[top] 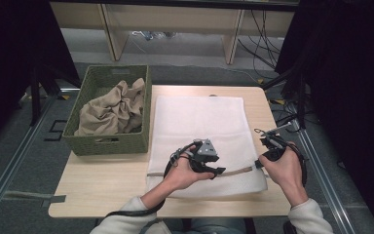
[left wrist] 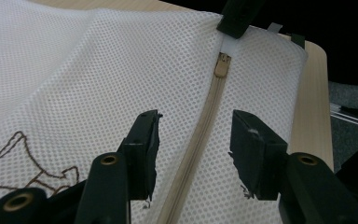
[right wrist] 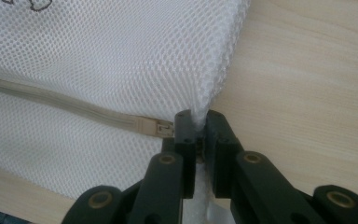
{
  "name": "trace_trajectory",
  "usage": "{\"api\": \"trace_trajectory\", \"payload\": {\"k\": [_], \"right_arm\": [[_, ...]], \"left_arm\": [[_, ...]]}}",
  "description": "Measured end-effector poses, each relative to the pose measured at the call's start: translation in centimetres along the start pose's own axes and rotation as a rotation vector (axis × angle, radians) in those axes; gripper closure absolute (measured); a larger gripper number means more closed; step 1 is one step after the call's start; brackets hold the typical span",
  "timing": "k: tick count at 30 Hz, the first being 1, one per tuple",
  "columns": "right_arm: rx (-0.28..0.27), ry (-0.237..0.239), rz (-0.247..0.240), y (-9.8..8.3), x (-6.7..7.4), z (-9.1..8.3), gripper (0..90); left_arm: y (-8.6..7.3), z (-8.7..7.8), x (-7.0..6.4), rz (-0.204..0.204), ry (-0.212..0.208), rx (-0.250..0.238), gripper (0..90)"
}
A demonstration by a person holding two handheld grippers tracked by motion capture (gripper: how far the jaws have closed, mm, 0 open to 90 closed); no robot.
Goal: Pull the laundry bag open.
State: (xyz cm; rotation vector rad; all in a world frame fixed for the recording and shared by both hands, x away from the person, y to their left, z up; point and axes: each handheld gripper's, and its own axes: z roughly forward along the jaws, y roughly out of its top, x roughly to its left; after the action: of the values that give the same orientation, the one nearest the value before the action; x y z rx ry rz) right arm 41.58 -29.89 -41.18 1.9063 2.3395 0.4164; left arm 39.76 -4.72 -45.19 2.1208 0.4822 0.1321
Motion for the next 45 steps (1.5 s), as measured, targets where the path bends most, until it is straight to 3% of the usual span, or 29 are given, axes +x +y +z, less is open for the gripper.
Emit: {"api": "trace_trajectory", "payload": {"k": [1,4,5,9,10,13,15,17,20,35,37,39,41,42,45], "right_arm": [[0.032,0.006,0.071,0.0,0.6,-0.4,84.9],[0.019,-0.003,0.054,0.0,0.7,-0.7,84.9],[-0.003,-0.002,0.003,0.0,0.3,-0.5,84.9],[-0.031,-0.004,-0.031,0.0,0.3,-0.6,84.9],[-0.015,-0.003,-0.01,0.0,0.5,-0.7,84.9],[-0.016,-0.004,-0.002,-0.1,0.6,-0.8,84.9],[-0.021,0.001,-0.021,-0.1,0.6,-0.8,84.9],[-0.014,0.009,-0.004,-0.1,0.8,-1.0,84.9],[-0.023,-0.002,-0.028,-0.1,0.7,-0.9,84.9],[-0.044,-0.008,-0.055,-0.1,0.8,-0.9,84.9],[0.002,-0.004,0.031,-0.2,1.6,-1.2,84.9],[0.004,-0.002,0.026,-0.2,1.6,-1.2,84.9],[-0.005,-0.019,0.007,-0.1,1.5,-1.2,84.9],[0.004,-0.003,0.029,-0.2,1.7,-1.2,84.9],[0.001,-0.001,0.021,-0.2,1.7,-1.2,84.9]], "left_arm": [[0.2,0.2,-0.1,0.006,-0.002,-0.003,52.5],[0.8,1.0,-0.4,0.013,-0.014,-0.008,54.1],[1.0,1.1,-0.4,0.026,-0.015,-0.001,54.3],[1.4,1.9,-0.7,0.043,-0.031,0.001,54.7],[1.7,2.5,-0.8,0.04,-0.044,0.0,54.7],[2.0,3.3,-1.0,0.045,-0.052,0.007,54.8],[2.2,3.9,-1.3,0.044,-0.062,0.01,54.8],[2.4,4.5,-1.5,0.051,-0.093,0.012,54.8],[2.7,5.2,-1.6,0.053,-0.085,0.013,54.6],[2.9,7.3,-1.7,0.038,-0.094,0.044,53.0],[2.9,7.5,-1.9,0.026,-0.131,0.033,53.0],[3.0,7.5,-2.0,0.021,-0.154,0.024,53.5],[3.0,7.5,-2.2,0.033,-0.145,0.031,52.9],[2.9,7.6,-2.2,0.029,-0.141,0.035,52.9],[2.8,7.7,-2.0,-0.005,-0.145,0.03,53.8]]}}
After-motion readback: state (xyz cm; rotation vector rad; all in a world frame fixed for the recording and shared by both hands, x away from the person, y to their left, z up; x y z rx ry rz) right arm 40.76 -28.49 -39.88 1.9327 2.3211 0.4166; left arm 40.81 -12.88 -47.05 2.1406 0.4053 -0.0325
